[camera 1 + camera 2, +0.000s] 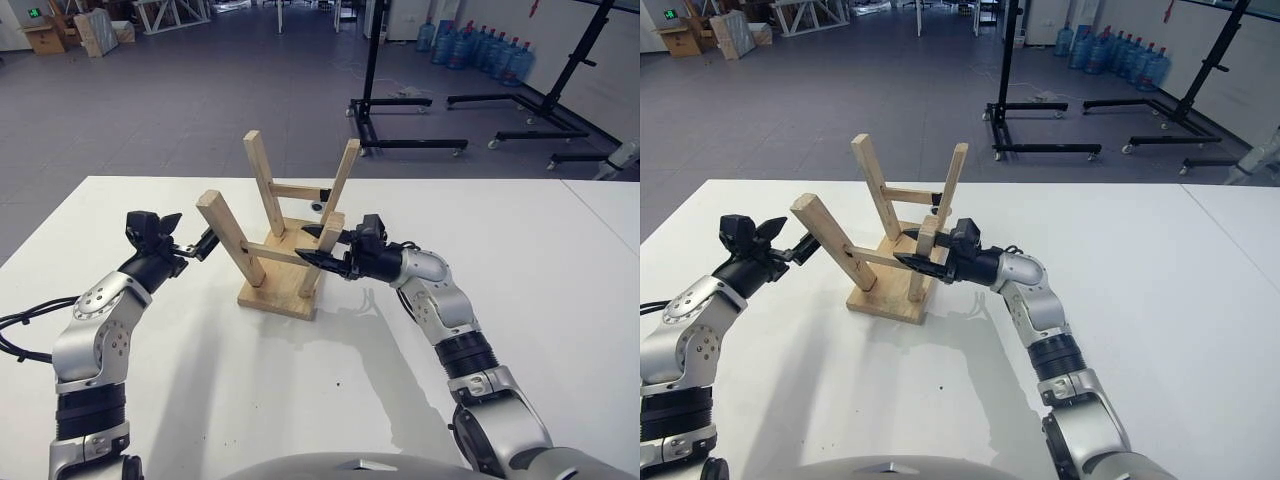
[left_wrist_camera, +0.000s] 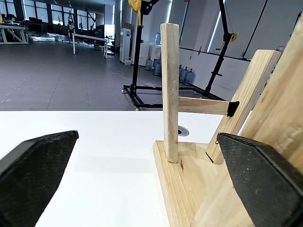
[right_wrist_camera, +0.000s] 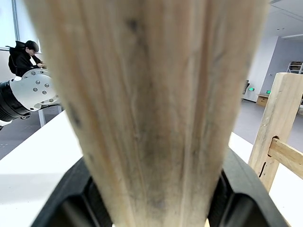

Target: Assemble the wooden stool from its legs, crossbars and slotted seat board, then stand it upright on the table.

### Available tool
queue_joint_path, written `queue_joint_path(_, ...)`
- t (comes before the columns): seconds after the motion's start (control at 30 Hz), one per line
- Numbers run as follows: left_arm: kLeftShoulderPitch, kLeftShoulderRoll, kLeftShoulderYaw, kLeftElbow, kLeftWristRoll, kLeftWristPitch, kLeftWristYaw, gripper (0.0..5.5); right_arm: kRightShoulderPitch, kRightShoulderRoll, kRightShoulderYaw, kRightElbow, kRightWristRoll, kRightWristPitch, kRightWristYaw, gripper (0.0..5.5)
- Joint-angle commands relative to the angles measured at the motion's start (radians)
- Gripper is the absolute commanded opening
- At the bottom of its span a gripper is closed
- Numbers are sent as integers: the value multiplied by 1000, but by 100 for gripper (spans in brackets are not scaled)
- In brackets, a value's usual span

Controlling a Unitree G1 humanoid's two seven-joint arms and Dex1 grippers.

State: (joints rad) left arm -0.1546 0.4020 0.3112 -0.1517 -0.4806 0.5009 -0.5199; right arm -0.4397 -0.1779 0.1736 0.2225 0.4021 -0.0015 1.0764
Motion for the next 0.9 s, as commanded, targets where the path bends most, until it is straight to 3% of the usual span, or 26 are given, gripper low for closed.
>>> queue_joint_path(0.03,-8,-15,-68,19,-7,-10,-44,540,18,30,34,4,-28,4,-18,250)
queue_joint_path(0.23,-33,-15,-74,85,44,-55,11,540,32,17,30,37,-50,-12,-25,355)
queue_joint_path(0.4,-126,47,-7,246,114,-132,91,540,52,-36,6,64,-66,-34,2,441)
queue_joint_path(0.5,-192,154,84,390,138,-194,117,540,72,-98,-45,67,-22,-34,53,460)
queue_joint_path(0.57,-181,265,157,431,103,-193,32,540,84,-171,-95,54,32,-5,137,460)
queue_joint_path(0.67,17,405,211,257,-77,-53,-311,540,104,-308,-172,31,121,75,278,460)
queue_joint_path(0.77,175,438,264,-4,-331,116,-509,540,64,-336,-230,78,115,43,251,460)
queue_joint_path(0.9,29,293,174,-153,-527,220,-319,540,-23,-197,-202,146,8,-89,65,460)
